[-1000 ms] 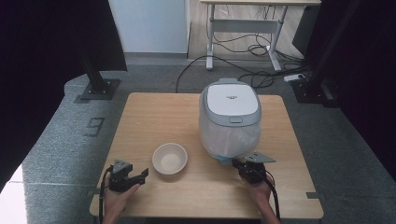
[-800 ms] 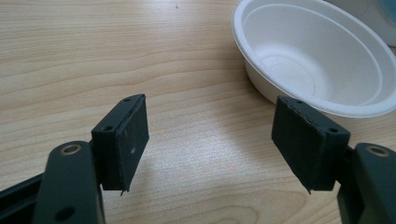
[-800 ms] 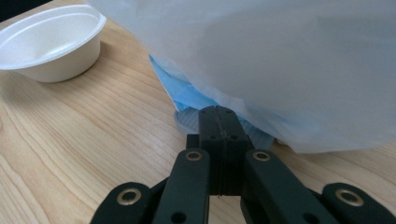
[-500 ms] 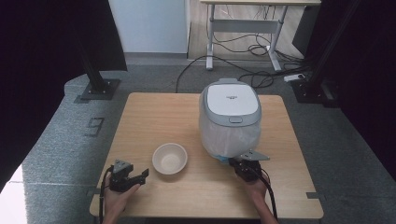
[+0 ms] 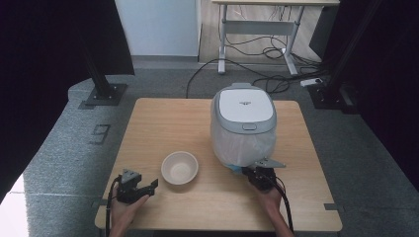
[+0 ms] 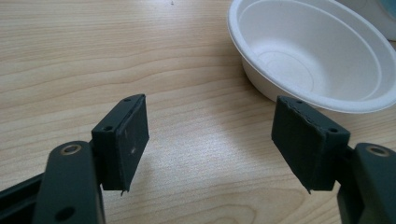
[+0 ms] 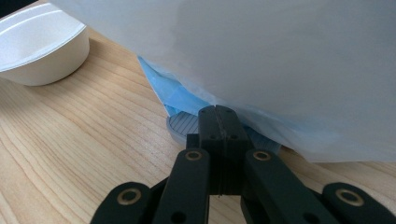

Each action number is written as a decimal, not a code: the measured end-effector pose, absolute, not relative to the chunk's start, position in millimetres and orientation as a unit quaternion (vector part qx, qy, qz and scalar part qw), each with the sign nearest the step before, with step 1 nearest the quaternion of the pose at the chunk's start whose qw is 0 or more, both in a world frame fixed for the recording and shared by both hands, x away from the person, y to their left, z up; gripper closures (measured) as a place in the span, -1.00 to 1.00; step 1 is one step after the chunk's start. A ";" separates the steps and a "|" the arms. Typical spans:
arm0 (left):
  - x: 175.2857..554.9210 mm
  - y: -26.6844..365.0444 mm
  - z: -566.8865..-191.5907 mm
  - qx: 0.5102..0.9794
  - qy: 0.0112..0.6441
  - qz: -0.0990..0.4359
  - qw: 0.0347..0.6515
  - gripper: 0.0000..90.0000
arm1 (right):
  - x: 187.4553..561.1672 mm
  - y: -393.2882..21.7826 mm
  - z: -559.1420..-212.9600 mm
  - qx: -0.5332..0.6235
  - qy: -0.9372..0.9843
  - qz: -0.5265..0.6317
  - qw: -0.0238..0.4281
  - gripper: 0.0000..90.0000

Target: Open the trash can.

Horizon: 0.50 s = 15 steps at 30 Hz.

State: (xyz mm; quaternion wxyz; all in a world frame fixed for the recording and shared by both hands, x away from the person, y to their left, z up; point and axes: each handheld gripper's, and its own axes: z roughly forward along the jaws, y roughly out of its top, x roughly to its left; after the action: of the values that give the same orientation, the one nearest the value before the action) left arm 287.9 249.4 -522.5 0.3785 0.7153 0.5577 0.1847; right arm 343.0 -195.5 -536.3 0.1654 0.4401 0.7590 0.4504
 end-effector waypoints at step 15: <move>287.5 248.1 -522.6 0.722 0.553 0.187 0.372 -0.38 | 340.2 -193.1 -539.1 0.437 0.760 0.446 0.179 0.99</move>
State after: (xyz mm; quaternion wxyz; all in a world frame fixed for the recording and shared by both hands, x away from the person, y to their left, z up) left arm 287.5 248.1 -522.6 0.3723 0.7216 0.5529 0.1873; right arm 340.2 -193.1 -539.1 0.1791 0.4371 0.7603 0.4458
